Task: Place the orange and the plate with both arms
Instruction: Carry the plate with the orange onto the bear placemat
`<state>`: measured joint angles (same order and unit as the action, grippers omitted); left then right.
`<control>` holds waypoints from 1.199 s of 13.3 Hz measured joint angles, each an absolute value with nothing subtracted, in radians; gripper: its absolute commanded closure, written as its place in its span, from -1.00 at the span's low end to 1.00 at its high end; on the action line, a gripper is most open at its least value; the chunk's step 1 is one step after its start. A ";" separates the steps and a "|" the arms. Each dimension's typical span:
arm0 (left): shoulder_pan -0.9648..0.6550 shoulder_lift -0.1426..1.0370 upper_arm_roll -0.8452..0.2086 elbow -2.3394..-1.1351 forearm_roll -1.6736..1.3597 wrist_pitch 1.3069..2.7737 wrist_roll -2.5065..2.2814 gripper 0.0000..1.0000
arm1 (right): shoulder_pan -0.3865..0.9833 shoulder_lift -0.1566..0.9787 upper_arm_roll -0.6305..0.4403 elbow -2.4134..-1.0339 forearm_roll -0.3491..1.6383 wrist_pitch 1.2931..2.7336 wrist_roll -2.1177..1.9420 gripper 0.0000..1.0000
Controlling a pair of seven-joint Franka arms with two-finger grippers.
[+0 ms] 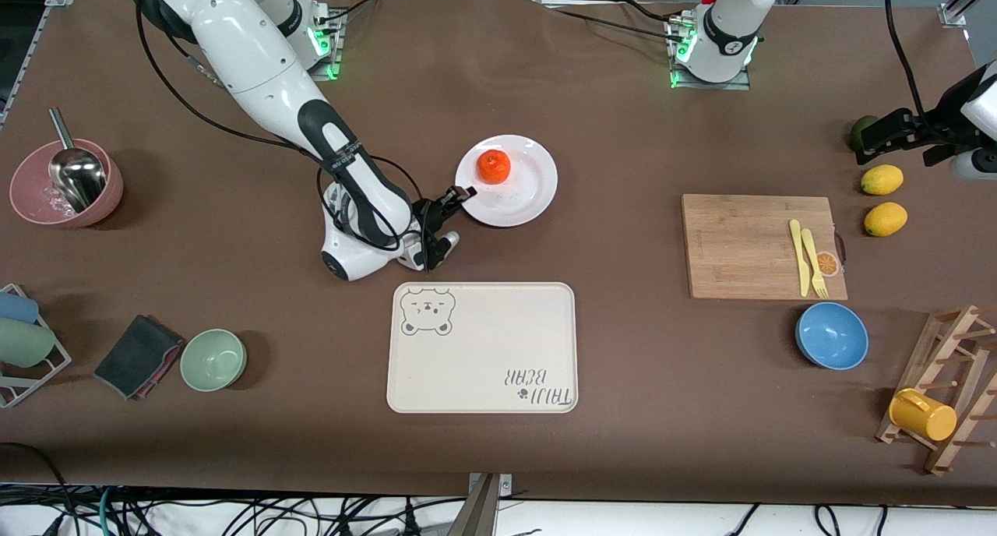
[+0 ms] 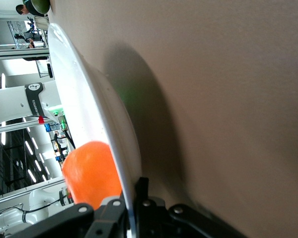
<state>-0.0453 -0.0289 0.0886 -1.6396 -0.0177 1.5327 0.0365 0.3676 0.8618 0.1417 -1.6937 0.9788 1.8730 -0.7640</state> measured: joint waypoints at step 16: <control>-0.045 -0.029 0.089 -1.640 -0.018 1.533 0.036 -1.00 | 0.237 0.855 0.139 -1.554 1.050 1.822 -0.626 1.00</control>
